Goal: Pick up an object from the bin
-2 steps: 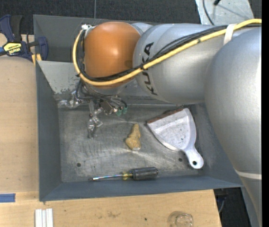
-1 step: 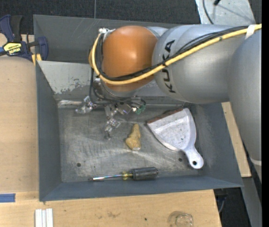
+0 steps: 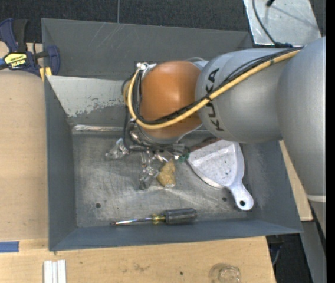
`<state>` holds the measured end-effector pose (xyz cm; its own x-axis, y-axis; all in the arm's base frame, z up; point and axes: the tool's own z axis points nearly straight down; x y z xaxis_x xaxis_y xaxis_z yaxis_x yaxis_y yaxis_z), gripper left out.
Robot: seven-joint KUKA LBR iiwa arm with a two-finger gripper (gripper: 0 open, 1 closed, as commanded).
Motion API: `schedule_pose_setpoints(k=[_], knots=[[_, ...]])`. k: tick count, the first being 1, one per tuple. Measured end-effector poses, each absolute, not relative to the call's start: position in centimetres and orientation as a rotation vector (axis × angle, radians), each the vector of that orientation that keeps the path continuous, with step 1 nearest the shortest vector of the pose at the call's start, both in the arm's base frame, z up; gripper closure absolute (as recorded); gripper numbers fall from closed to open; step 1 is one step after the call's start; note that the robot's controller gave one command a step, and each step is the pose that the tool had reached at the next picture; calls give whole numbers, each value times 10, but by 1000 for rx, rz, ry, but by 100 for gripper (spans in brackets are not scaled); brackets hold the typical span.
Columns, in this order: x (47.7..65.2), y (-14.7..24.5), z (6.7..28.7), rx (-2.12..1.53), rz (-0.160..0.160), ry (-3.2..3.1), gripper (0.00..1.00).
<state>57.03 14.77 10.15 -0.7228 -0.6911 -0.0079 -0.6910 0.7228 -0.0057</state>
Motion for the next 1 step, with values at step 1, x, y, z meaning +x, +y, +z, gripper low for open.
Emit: schedule_pose_setpoints(k=[1], knots=[[557,145,80,-1176,0,2911,0]])
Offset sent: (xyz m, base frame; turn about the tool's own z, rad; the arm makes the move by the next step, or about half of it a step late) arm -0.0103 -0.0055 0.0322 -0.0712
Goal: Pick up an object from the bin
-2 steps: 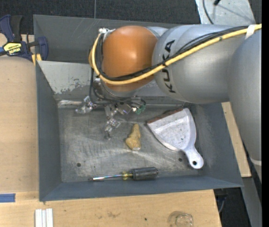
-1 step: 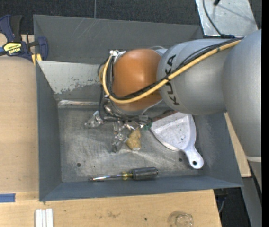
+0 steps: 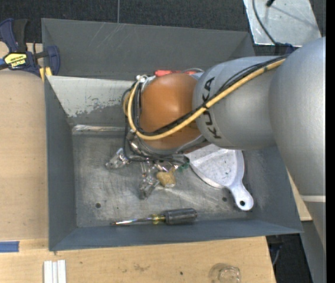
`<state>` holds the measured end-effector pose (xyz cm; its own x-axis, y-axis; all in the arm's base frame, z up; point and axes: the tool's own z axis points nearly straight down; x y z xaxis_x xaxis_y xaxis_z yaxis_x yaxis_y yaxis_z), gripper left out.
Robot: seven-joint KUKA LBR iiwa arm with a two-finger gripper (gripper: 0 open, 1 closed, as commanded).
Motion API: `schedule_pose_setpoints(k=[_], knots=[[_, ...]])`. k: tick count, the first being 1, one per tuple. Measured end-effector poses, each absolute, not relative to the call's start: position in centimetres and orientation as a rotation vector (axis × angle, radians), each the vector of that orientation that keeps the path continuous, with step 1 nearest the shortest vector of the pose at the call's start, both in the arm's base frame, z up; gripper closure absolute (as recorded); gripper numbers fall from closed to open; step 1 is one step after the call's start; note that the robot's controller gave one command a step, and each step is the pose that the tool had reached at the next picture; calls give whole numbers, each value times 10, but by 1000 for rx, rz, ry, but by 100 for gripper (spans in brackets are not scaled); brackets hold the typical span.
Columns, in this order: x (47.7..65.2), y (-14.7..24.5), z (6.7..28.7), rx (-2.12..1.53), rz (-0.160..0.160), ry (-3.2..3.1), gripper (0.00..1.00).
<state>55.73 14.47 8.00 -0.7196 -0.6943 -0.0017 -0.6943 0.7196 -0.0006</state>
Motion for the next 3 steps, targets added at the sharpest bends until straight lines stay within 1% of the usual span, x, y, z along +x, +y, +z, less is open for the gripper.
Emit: schedule_pose_setpoints(k=[1,2,3], knots=[[558,144,100,-1239,2,2888,0],[563,111,127,-1403,0,2805,0],[575,68,142,-1379,0,2818,0]])
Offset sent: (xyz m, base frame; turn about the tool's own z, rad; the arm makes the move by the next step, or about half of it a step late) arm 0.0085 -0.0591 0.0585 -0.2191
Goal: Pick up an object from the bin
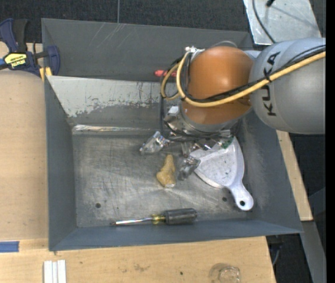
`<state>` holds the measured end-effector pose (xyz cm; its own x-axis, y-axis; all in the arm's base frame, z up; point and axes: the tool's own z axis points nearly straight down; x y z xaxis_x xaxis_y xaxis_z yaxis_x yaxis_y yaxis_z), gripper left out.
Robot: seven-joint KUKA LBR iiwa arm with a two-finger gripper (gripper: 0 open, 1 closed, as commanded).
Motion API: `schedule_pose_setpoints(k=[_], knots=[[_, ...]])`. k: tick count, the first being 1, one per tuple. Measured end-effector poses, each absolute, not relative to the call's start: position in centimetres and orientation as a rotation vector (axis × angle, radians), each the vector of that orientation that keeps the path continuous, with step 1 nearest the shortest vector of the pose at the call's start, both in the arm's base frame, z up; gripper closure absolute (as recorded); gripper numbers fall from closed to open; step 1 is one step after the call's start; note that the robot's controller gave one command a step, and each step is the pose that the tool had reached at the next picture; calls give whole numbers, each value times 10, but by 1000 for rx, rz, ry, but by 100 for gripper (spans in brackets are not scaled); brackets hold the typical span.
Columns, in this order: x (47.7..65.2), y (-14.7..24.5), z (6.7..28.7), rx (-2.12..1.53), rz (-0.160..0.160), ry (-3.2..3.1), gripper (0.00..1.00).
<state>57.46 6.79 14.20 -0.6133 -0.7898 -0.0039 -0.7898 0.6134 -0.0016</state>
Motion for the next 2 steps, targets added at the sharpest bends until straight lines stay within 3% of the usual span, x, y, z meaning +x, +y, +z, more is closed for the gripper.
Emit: schedule_pose_setpoints(k=[1,2], knots=[[551,66,162,-1425,-2,2799,0],[581,60,74,-1910,2,2485,100]])
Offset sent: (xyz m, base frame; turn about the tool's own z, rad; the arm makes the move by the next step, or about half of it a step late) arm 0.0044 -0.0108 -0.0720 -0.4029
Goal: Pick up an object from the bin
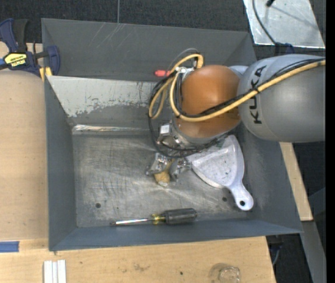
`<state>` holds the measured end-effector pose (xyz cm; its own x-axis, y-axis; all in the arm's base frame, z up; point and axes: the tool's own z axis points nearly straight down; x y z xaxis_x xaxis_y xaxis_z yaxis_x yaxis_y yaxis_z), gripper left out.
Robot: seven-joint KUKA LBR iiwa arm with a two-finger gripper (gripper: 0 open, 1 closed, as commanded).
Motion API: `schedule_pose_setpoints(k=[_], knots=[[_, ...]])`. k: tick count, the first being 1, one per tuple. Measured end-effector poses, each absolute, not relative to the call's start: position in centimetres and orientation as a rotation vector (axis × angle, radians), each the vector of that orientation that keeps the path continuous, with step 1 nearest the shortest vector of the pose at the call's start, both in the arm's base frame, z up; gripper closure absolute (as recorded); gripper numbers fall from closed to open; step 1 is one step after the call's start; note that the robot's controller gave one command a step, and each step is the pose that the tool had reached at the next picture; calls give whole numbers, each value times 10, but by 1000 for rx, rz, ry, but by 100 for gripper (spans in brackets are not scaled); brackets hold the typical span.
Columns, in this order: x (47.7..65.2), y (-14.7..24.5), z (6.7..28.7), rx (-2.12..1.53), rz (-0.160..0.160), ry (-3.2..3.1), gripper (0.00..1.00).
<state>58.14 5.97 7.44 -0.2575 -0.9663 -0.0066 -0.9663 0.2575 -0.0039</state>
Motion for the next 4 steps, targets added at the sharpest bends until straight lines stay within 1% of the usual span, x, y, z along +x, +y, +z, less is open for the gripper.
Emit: schedule_pose_setpoints(k=[1,2,3,4], knots=[[581,60,74,-1909,2,2486,100],[556,60,198,-2129,0,2306,100],[556,59,198,-2129,1,2308,100],[548,81,252,-2139,6,2303,100]])
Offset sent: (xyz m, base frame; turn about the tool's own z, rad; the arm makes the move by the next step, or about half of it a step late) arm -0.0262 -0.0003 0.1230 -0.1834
